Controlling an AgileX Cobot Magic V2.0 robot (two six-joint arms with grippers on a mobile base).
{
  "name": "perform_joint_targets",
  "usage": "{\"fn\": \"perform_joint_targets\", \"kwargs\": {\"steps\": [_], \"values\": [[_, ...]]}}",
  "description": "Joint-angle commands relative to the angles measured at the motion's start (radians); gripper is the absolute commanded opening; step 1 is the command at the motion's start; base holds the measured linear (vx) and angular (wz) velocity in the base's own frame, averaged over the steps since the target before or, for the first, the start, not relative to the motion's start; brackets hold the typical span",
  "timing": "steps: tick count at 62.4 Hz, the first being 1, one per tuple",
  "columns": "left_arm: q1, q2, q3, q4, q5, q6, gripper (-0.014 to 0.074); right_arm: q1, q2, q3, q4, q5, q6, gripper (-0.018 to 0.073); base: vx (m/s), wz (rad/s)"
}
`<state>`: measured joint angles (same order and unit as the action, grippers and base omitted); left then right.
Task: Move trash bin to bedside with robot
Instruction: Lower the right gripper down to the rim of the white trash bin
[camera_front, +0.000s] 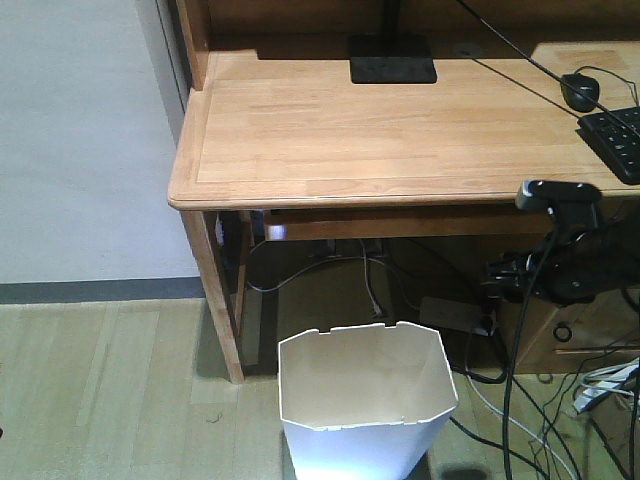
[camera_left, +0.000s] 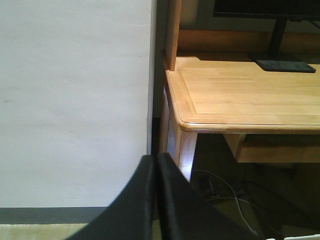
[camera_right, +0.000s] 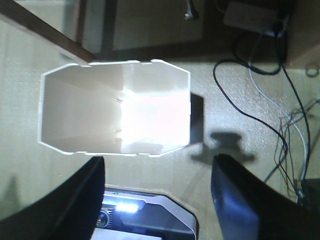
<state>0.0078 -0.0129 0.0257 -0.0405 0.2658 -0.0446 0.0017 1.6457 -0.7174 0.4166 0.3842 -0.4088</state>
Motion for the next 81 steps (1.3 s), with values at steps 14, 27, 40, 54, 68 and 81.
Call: {"fn": "perform_joint_targets", "kwargs": {"steps": [14, 27, 40, 54, 68, 81], "values": [[0.0, -0.014, 0.019, -0.004, -0.069, -0.006, -0.0006, -0.001, 0.277, -0.108, -0.013, -0.153, -0.014, 0.0505, 0.0, 0.0], [0.0, -0.014, 0.019, -0.004, -0.069, -0.006, -0.0006, -0.002, 0.462, -0.221, -0.013, -0.127, -0.075, 0.053, 0.0, 0.0], [0.0, -0.014, 0.019, -0.004, -0.069, -0.006, -0.0006, -0.062, 0.608, -0.313, -0.001, -0.1, -0.107, 0.0532, 0.0, 0.0], [0.0, -0.014, 0.019, -0.004, -0.069, -0.006, -0.0006, -0.106, 0.729, -0.393, 0.003, -0.087, -0.204, 0.0532, 0.0, 0.0], [0.0, -0.014, 0.019, -0.004, -0.069, -0.006, -0.0006, -0.065, 0.86, -0.499, 0.053, -0.089, -0.302, 0.0532, 0.0, 0.0], [0.0, -0.014, 0.019, -0.004, -0.069, -0.006, -0.0006, -0.036, 0.984, -0.612, 0.085, -0.05, -0.319, 0.0532, 0.0, 0.0]]}}
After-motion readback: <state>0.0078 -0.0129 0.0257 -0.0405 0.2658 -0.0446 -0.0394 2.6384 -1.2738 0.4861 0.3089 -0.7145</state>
